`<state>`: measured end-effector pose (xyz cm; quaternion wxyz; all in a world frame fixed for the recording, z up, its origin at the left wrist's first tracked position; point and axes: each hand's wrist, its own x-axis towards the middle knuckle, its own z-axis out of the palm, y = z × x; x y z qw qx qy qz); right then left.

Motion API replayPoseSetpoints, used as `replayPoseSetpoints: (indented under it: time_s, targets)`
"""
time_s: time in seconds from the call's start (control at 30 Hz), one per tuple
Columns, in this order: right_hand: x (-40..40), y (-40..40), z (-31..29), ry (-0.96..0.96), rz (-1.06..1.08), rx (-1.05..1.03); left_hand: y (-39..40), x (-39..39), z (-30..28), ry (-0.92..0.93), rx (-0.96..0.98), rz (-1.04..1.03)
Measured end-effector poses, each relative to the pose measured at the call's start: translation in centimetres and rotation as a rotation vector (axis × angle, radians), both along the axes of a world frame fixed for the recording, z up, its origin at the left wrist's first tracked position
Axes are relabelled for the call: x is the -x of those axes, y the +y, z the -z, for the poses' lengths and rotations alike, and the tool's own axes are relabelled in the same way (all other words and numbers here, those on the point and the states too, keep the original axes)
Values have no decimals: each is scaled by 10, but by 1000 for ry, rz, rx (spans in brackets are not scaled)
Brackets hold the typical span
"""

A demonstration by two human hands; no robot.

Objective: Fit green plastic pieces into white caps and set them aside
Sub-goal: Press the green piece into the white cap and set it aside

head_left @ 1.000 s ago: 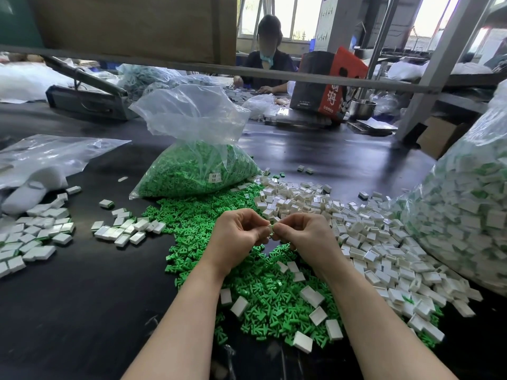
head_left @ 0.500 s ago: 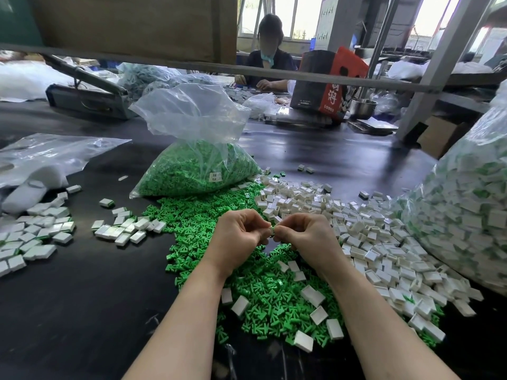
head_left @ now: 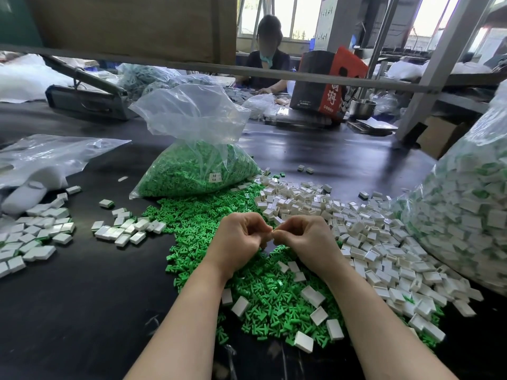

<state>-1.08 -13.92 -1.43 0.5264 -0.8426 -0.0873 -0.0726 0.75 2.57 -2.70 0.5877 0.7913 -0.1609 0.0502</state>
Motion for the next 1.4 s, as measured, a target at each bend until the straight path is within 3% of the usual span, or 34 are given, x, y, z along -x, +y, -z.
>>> replayPoseSetpoints:
  time_s: [0.13, 0.47, 0.67, 0.9, 1.4]
  targets:
    - [1, 2, -2, -38, -5, -146, 1, -2, 0, 23, 151, -29]
    - [-1, -1, 0, -5, -16, -346, 0, -2, -10, 70, 167, 12]
    - [-2, 1, -2, 124, -72, -498, -2, 3, -20, 56, 247, 11]
    - [-3, 10, -5, 342, -197, -418, -7, 7, -24, 151, 344, 9]
    - [-4, 11, 0, 386, -317, -859, -14, 9, -26, 231, 505, 107]
